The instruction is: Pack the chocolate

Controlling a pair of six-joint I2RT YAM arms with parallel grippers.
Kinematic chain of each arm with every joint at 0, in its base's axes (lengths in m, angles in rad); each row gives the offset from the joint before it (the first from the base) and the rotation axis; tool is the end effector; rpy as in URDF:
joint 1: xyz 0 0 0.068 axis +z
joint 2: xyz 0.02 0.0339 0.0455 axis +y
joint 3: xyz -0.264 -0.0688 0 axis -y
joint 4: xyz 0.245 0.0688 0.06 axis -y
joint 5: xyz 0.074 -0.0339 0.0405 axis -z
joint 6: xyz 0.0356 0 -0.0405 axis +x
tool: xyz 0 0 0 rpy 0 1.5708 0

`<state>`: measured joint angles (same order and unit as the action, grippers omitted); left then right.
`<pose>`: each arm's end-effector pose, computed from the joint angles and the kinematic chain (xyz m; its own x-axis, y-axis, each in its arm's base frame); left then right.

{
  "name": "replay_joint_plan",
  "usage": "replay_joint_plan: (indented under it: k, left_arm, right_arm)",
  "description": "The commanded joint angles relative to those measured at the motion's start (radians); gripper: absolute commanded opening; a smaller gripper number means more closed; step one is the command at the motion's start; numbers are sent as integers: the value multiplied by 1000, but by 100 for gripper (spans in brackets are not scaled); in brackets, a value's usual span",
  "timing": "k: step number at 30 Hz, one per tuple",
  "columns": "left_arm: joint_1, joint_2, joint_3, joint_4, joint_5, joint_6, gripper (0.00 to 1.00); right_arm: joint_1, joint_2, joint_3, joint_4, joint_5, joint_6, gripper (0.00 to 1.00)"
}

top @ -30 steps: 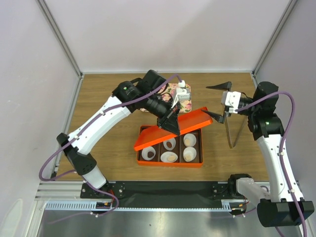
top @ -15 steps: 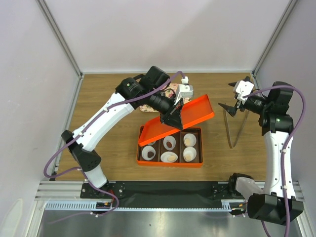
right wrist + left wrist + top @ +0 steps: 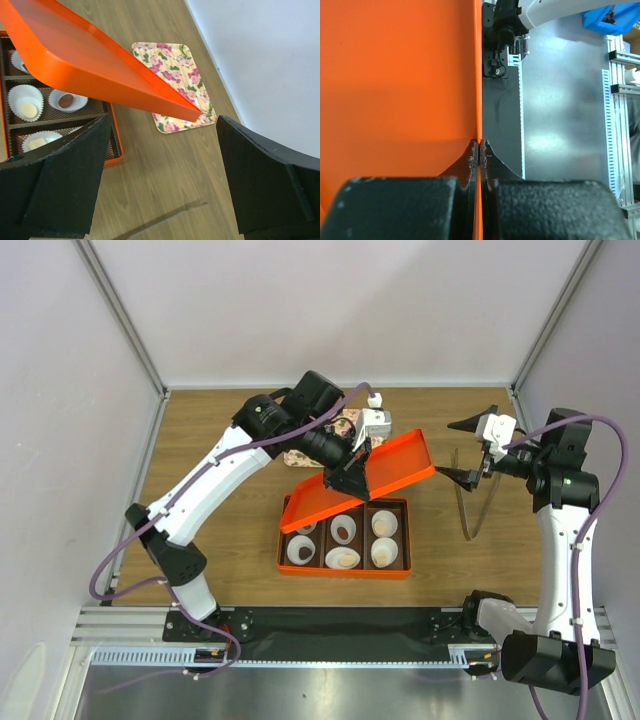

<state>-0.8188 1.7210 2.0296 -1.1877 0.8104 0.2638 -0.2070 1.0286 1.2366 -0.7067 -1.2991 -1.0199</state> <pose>0.2117 -0.2641 0.4302 -0.2943 0.5778 -0.7613 0.9279 -0.0180 -0.3724 0.1876 -0.0044 0.4090 0.4134 -0.3205 -0.8523 -0.8033 0.3122 -0.5071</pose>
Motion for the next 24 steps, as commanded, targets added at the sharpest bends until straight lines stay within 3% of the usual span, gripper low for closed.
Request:
replay_joint_plan:
  k: [1,8,14,20,24]
  left_arm:
    - [0,2,53,39,76,48,0]
    - [-28,23,57,51,115,35,0]
    - [-31,51,102,27,127,43,0]
    - [-29,39,106,5,30,72,0]
    - [-23,31,101,16,-110,57,0]
  right_arm:
    - [3,-16,14,-36,-65,-42,91]
    - [64,-19,-32,108,-83,30,91]
    - [144,19,-25,-28,-115,-107,89]
    - [187,10,-83,-65,-103,-172,82]
    - [190,1,-92,-80,-89,-178,71]
